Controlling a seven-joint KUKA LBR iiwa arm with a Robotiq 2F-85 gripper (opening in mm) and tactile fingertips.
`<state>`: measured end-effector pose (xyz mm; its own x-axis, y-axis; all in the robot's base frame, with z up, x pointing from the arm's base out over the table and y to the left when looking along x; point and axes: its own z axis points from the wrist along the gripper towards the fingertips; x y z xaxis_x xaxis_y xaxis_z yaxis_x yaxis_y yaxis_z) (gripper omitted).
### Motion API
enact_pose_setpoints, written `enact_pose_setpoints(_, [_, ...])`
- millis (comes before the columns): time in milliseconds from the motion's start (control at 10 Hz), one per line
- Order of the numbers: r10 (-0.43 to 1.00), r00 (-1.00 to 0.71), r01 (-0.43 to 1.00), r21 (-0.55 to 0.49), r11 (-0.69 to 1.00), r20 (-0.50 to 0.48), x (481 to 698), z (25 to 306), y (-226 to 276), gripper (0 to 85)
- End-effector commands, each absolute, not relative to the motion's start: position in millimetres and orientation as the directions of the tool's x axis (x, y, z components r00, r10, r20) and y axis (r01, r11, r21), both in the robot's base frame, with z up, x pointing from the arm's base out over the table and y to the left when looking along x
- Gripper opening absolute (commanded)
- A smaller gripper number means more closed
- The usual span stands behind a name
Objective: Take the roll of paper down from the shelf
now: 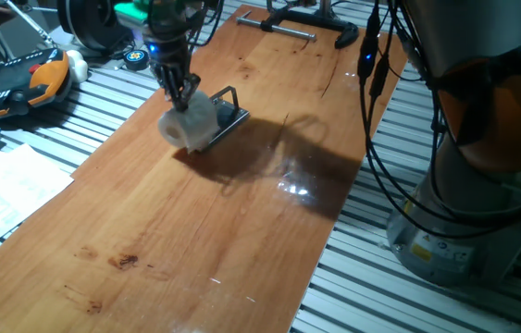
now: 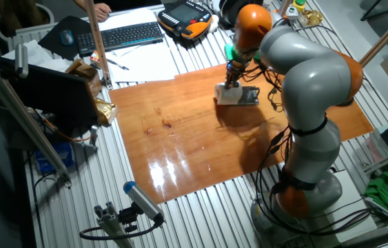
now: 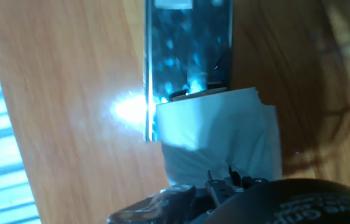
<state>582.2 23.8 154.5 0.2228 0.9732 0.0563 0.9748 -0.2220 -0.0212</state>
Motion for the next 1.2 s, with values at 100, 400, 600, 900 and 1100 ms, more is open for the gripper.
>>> enact_pose_setpoints(100, [0.971, 0.230, 0.973, -0.011, -0.230, 0.059, 571.3, 154.8, 53.7, 0.7])
enact_pose_setpoints(400, [0.979, 0.187, 0.982, -0.004, -0.187, 0.080, 552.5, 147.7, 71.6, 0.7])
enact_pose_setpoints(600, [0.981, 0.166, 0.986, -0.009, -0.166, 0.099, 549.8, 147.0, 73.2, 3.3])
enact_pose_setpoints(900, [0.981, 0.150, 0.988, 0.002, -0.152, 0.126, 550.6, 149.7, 72.3, 32.0])
enact_pose_setpoints(1100, [0.981, 0.125, 0.991, 0.026, -0.130, 0.147, 549.4, 153.5, 71.5, 49.7])
